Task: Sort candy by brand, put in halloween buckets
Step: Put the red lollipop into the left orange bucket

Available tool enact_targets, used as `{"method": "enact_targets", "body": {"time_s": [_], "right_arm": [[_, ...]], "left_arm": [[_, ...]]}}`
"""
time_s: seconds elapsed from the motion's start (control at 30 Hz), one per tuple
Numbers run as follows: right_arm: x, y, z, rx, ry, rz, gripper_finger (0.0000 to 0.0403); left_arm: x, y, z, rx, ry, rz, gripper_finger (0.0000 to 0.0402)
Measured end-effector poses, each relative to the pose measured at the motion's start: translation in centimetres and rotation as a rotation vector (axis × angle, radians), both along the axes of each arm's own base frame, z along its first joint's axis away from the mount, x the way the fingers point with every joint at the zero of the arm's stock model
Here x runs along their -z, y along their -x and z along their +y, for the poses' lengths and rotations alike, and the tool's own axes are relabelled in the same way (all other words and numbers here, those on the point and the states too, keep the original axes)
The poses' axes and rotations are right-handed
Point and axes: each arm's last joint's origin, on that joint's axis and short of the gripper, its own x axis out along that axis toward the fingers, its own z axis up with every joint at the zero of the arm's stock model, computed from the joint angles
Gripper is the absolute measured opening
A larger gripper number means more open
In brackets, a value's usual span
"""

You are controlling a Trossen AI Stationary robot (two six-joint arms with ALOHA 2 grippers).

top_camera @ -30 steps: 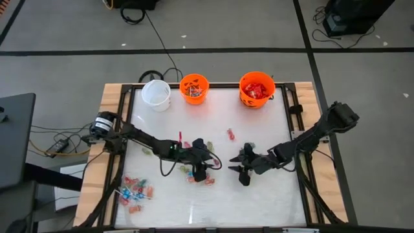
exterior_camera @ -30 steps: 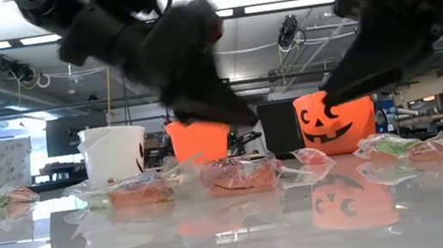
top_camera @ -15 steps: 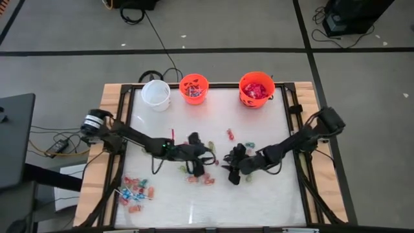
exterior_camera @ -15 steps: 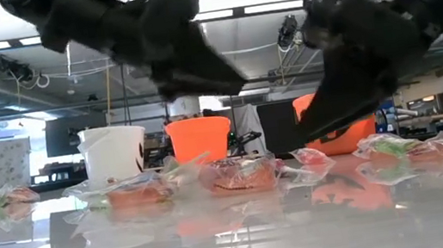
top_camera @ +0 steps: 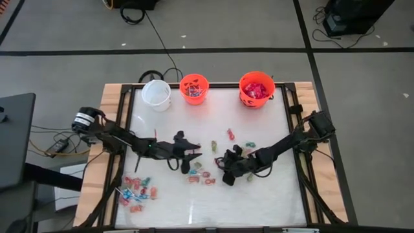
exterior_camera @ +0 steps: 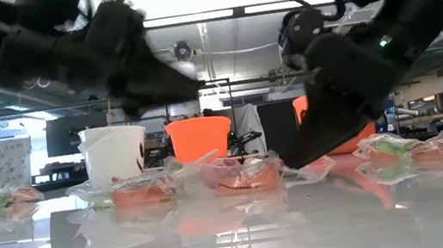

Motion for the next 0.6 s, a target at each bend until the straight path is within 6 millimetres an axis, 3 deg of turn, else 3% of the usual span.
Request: {"method": "enact_targets", "body": {"time_s": [0.3, 0.6], "right_arm": [[-0.9, 0.6, -0.2, 0.006, 0.012, -0.043, 0.0172], [-1.1, 1.2, -0.3, 0.002, 0.011, -0.06, 0.0172]], "left_arm": [[-0.2, 1.3, 0.0, -0.03, -0.004, -0.052, 0.0168], [-1.1, 1.0, -0.3, -0.011, -0.013, -0.093, 0.0168]]}}
